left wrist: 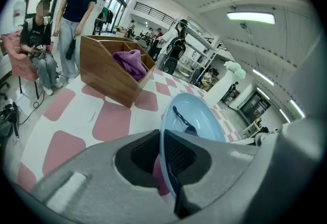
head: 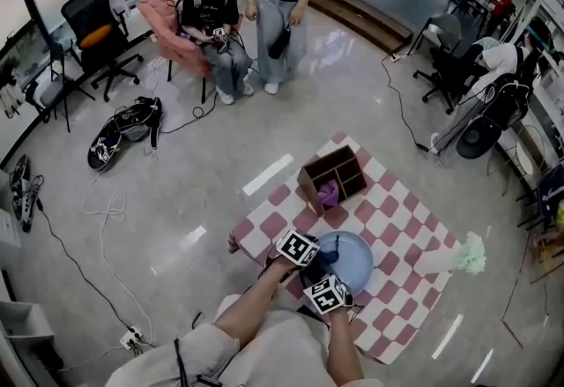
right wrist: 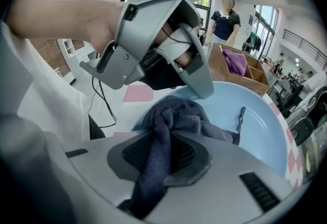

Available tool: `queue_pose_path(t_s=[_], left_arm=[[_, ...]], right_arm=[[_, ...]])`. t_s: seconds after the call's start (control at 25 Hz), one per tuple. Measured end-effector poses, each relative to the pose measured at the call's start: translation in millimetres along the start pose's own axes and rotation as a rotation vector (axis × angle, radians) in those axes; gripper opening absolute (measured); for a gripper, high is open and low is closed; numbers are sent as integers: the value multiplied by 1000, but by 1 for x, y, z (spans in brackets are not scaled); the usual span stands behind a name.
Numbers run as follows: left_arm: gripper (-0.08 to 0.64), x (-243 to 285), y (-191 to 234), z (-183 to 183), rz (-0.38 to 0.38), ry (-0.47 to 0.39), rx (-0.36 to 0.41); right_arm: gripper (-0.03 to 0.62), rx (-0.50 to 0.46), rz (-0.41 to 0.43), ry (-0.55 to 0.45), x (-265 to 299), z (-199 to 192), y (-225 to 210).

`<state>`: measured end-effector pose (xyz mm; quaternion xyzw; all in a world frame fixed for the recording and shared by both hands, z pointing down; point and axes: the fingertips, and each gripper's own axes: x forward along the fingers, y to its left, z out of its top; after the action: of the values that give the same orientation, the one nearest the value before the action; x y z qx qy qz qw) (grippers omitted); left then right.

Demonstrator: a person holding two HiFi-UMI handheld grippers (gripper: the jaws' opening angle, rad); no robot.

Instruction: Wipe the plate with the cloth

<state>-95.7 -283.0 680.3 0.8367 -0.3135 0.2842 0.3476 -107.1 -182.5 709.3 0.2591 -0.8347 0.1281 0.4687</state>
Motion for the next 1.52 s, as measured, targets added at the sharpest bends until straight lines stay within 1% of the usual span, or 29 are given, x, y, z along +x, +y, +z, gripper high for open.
queue_pose_path(t_s=[0.16, 0.28, 0.44, 0.64, 0.8, 0.88, 0.96, 1.0, 1.12, 1.36, 1.44, 1.52], left_arm=[[29, 2, 1, 2, -2, 11, 11], [29, 3, 2, -1, -1, 20, 13], [28, 2, 3, 0, -11, 23, 7], [28, 0, 3, -1, -20, 25, -2], [28, 2, -5, -7, -36, 26, -1], [28, 4, 0, -4, -29, 18, 4], [28, 1, 9, 3, -15, 15, 10], [28, 0, 11, 4, -11, 19, 12], [28, 3, 7, 2, -17, 32, 13], [29, 7, 6, -2, -21, 43, 11], [29, 8, 5, -4, -23, 49, 13], [29, 7, 6, -6, -25, 55, 4]], right_arm=[[74, 28, -59, -32, 5, 15, -18], [74, 35, -87, -31, 7, 18, -25], [74, 10, -96, -18, 6, 22, -33], [74, 4, -118, -7, 1, 20, -47], [74, 15, -145, 0, -5, 8, -56], [74, 21, -165, -19, -4, 10, -70], [74, 21, -176, -52, -3, 22, -83], [75, 21, -178, -50, -3, 24, -87], [75, 35, -188, -13, -5, 10, -96], [78, 69, -201, -10, -7, 0, -109], [78, 86, -244, -2, -10, -7, -121], [78, 130, -287, 8, -13, -18, -135]])
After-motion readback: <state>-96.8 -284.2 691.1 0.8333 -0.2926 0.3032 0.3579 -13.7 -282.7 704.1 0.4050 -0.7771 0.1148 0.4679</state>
